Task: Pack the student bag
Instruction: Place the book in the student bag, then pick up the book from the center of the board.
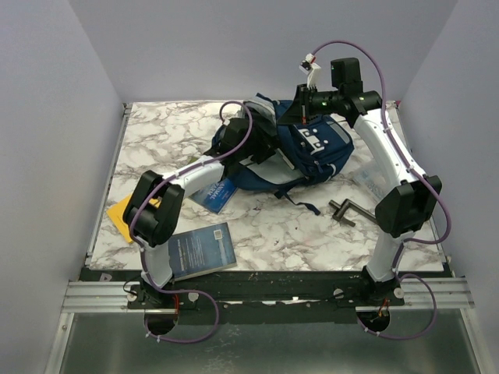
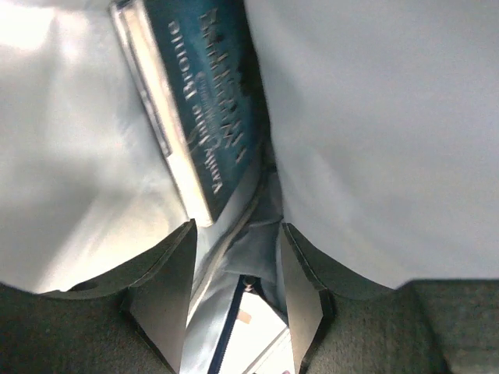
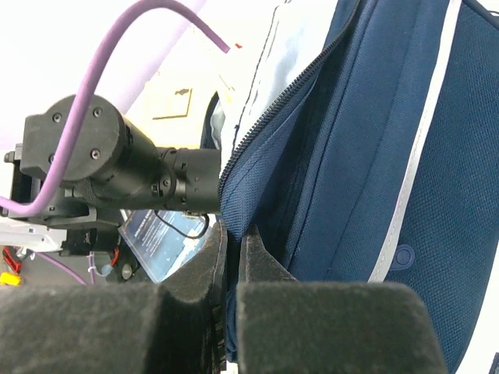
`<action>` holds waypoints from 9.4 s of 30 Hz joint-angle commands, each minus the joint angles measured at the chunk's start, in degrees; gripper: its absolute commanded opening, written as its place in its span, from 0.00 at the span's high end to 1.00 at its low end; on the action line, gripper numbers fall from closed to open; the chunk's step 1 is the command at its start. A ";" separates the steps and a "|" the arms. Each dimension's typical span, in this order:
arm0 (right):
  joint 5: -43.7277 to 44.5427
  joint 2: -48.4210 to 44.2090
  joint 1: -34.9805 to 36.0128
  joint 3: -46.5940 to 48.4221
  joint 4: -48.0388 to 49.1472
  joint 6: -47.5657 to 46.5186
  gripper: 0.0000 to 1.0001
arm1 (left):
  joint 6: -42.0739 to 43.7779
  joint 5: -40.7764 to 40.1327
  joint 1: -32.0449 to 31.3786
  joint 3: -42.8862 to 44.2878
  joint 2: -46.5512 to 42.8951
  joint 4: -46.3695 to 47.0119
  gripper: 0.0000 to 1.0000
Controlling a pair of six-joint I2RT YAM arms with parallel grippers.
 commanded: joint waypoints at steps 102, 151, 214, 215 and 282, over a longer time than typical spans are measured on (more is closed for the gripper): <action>13.40 -4.03 39.83 -64.71 50.65 54.32 0.32 | 11.15 2.97 30.38 -59.35 -62.21 -27.85 0.13; 12.59 -21.65 27.10 -53.90 32.79 28.99 1.00 | 37.36 14.47 28.49 -31.48 -62.55 -36.56 0.11; -9.28 -37.45 19.27 -60.70 28.11 4.28 0.97 | 63.63 68.78 13.42 -11.60 -19.78 -31.56 0.86; -6.83 -37.46 19.26 -60.56 26.79 4.37 0.92 | 63.67 67.67 13.52 -12.03 -21.00 -31.69 0.88; -19.78 -40.94 13.42 -59.43 57.54 42.70 1.00 | 35.30 21.73 19.15 -18.98 -68.12 -31.80 0.02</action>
